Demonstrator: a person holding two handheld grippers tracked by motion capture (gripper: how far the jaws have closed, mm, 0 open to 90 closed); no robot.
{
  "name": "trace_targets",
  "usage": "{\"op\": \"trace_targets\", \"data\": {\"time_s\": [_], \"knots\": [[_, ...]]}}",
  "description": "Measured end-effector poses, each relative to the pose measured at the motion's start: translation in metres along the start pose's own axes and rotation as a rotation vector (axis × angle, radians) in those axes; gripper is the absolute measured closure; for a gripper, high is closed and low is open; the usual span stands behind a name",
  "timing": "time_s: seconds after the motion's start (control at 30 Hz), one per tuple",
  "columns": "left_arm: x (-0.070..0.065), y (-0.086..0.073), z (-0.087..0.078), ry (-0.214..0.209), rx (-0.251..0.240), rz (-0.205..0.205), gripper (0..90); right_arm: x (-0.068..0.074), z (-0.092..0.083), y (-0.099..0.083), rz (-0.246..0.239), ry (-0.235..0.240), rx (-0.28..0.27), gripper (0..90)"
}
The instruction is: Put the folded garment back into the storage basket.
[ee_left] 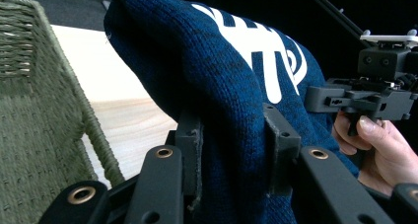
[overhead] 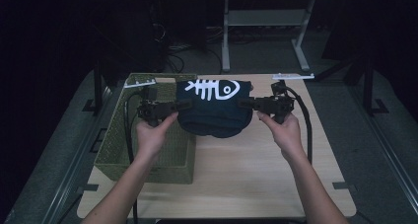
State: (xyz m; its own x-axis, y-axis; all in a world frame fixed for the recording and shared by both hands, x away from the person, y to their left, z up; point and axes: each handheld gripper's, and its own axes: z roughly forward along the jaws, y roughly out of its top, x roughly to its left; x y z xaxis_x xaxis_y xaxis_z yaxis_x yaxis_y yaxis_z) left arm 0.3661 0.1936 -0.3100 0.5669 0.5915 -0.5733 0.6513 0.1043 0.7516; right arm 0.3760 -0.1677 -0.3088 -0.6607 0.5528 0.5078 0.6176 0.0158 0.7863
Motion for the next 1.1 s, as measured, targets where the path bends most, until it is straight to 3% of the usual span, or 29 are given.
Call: {"op": "trace_targets", "data": {"time_s": [0.4, 1.1], "knots": [[0.005, 0.005, -0.016, 0.022, -0.016, 0.000, 66.0, 0.009, 0.017, 0.006, -0.010, 0.018, 0.019, 71.5], [0.024, 0.009, -0.049, 0.068, -0.054, -0.020, 65.9, 0.027, 0.054, 0.017, -0.030, 0.042, 0.045, 71.3]]}}
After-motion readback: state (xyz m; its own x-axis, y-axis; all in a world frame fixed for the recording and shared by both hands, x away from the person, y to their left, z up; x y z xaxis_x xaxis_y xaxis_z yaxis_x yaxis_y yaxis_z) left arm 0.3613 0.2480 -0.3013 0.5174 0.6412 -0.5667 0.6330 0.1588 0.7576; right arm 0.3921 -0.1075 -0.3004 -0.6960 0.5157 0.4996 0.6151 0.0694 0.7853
